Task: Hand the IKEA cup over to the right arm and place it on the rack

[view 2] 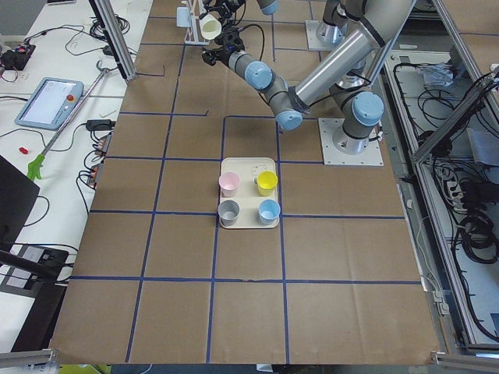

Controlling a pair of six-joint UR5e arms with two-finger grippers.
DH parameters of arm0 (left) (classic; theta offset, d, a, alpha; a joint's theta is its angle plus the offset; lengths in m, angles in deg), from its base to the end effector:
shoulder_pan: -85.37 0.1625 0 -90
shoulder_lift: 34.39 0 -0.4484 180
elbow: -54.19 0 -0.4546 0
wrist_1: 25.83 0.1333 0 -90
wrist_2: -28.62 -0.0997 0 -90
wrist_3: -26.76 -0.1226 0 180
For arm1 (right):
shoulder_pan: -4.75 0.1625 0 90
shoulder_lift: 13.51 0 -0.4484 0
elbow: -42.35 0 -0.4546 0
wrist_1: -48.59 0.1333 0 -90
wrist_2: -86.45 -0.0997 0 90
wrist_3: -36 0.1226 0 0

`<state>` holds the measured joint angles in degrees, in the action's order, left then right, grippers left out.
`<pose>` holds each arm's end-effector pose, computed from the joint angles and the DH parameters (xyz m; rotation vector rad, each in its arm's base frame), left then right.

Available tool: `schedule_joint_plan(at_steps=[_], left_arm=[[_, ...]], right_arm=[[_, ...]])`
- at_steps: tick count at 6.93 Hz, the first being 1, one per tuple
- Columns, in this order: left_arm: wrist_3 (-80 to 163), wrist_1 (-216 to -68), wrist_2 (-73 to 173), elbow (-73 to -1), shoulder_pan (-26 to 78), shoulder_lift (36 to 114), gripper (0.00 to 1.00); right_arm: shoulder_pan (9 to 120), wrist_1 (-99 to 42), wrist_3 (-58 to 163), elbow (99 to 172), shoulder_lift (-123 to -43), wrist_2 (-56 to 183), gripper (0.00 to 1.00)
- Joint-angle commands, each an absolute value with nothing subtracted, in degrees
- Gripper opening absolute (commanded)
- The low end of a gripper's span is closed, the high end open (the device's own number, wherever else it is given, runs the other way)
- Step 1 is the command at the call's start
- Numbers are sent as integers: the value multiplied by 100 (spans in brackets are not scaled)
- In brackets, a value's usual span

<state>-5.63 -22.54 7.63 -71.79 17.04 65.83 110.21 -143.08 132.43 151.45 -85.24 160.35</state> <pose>-0.0477 -0.5508 0.3188 -0.7803 -1.9280 1.3958 0.3348 -0.5831 0.3511 1.1777 1.6569 -0.4754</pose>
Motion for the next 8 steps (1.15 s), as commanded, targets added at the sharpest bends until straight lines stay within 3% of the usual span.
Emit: schedule_joint_plan(at_steps=[1,3,8], left_arm=[[-550,-2319,-357,-7088,1875,6563,99],[-62,-2843,-1414,-6433,1762,6659,99],[995,-6977,-4957,-3709,242,6853,99]], right_arm=[[10314,-14310,11391,15125,-8549,16037,19],[9645,-14258,8126,15107,-8593,16028,12],[7940,-14240,4352,14985,-8515,16063,10]])
